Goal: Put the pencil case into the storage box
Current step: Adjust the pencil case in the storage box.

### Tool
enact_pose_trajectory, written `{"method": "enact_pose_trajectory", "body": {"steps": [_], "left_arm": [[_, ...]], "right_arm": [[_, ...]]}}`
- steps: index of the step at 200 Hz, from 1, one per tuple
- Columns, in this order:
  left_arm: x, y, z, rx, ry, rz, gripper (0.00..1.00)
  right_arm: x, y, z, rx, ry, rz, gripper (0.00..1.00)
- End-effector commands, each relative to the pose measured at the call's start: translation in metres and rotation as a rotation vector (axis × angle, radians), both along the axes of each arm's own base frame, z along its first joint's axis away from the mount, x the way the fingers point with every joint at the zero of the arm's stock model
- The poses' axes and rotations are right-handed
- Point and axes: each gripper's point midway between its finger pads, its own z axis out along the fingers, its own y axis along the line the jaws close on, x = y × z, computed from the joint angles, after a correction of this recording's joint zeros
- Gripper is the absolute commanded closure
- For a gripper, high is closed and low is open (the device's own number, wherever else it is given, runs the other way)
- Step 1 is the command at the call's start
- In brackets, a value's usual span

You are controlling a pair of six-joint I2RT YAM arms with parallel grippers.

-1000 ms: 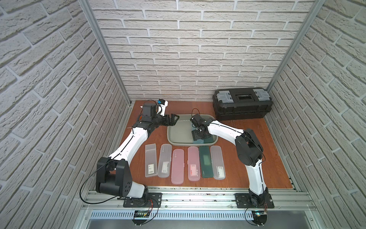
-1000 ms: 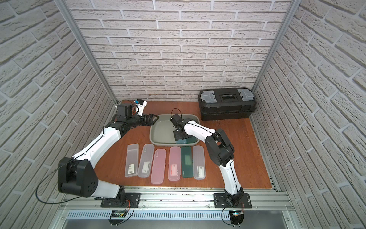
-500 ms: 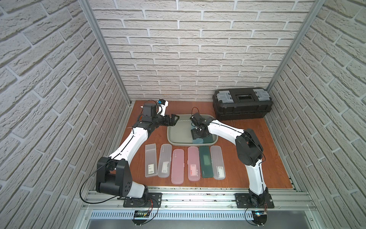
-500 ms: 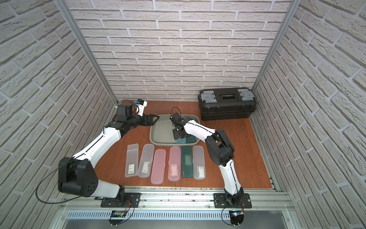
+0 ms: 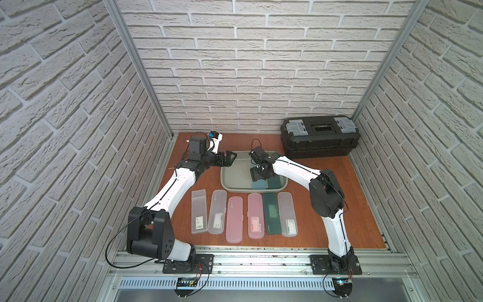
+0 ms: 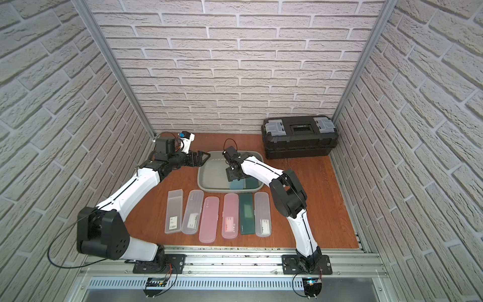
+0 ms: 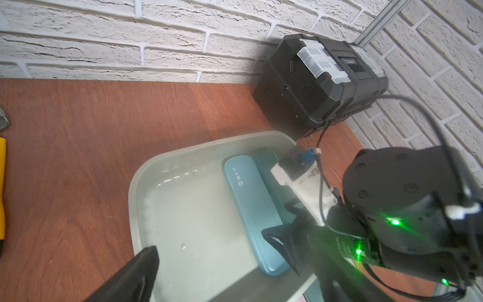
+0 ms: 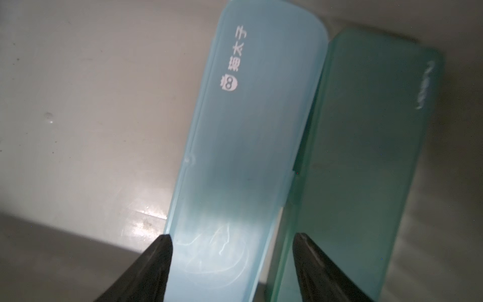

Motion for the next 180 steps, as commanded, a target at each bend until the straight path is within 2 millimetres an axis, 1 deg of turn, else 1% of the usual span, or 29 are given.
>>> {"method": "enact_pose_trajectory", "body": {"steps": [1,20,67,93,144,168,180], "left_arm": [[0.006,-0.003,0.01,-0.001,-0.037,-0.006,0.01],[0.006,-0.003,0.01,0.0,-0.038,-0.004,0.02],[0.006,-0.001,0.011,0.007,-0.043,0.003,0.01],[0.007,-0.001,0.008,0.01,-0.039,0.004,0.02],[0.006,-0.005,0.007,0.009,-0.034,-0.006,0.02],[0.005,-0.006,0.005,0.019,-0.032,-0.009,0.02],[0.005,-0.006,0.005,0.027,-0.033,-0.013,0.02]], "right_arm": [[0.012,0.0,0.02,-0.082,-0.082,0.008,0.18],[0.017,0.003,0.019,-0.094,-0.085,0.017,0.15],[0.02,0.007,-0.006,-0.145,-0.057,0.025,0.11],[0.022,0.006,-0.015,-0.189,-0.057,0.028,0.1],[0.026,-0.009,-0.017,-0.251,-0.066,0.02,0.08],[0.029,-0.012,-0.013,-0.243,-0.073,0.013,0.08],[0.029,-0.01,-0.008,-0.224,-0.077,0.017,0.08]]}}
